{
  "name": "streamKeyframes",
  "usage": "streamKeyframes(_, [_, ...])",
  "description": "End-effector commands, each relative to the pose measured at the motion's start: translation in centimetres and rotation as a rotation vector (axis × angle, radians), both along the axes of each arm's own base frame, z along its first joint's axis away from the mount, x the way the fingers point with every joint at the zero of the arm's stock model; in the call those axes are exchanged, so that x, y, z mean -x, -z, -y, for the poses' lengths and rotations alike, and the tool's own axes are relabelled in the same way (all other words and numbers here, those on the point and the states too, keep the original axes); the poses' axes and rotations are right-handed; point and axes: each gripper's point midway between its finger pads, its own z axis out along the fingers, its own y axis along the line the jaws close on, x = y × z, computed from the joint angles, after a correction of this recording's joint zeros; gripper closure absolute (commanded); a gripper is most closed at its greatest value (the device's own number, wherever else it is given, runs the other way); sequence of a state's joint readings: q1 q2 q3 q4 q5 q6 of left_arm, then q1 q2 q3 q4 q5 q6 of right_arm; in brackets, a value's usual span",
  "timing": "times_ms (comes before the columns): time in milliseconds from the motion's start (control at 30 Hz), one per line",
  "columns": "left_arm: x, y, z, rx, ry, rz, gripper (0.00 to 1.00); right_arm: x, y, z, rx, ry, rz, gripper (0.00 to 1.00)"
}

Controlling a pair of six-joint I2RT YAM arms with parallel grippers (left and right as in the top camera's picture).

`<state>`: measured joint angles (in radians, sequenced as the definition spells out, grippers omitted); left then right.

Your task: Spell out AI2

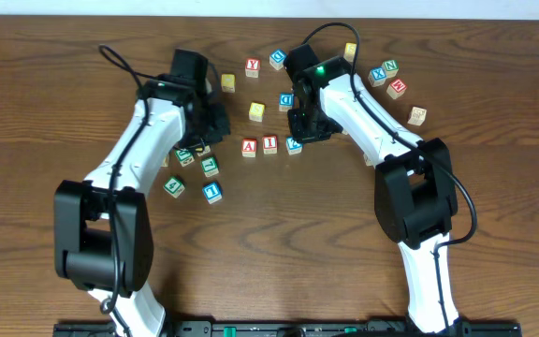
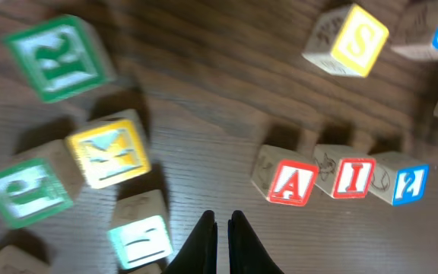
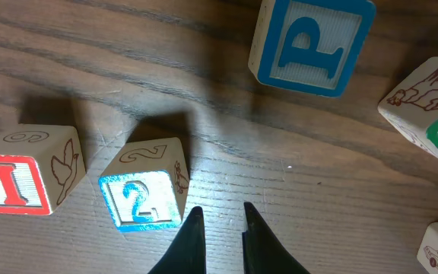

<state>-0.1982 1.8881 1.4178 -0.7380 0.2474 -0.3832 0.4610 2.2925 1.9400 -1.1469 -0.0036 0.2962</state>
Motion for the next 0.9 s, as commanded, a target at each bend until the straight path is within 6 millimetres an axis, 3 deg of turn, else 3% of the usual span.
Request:
streamKeyframes(0, [0.2,2.1,0.6,-0.003,0.048,-0.041,0.93,0.0,0.2,0.5,0.014,0.017,-0.002,0.88])
streamKeyframes(200, [-0.5,3.4,1.1,0.016,0.056,-0.038,0.92,0.0,0.2,0.5,0.015,0.017,-0.002,0.87])
streamKeyframes(667, [0.0,5.1,2.6,0.073,0.119,-0.076,0.93,-0.6,0.7,1.1,0.004,0.035,0.008,0.85])
streamKeyframes(867, [0.0,5.1,2.6,0.076,0.119,-0.076,0.92,-0.4,2.1,0.6,-0.050,0.041,-0.009,0.94])
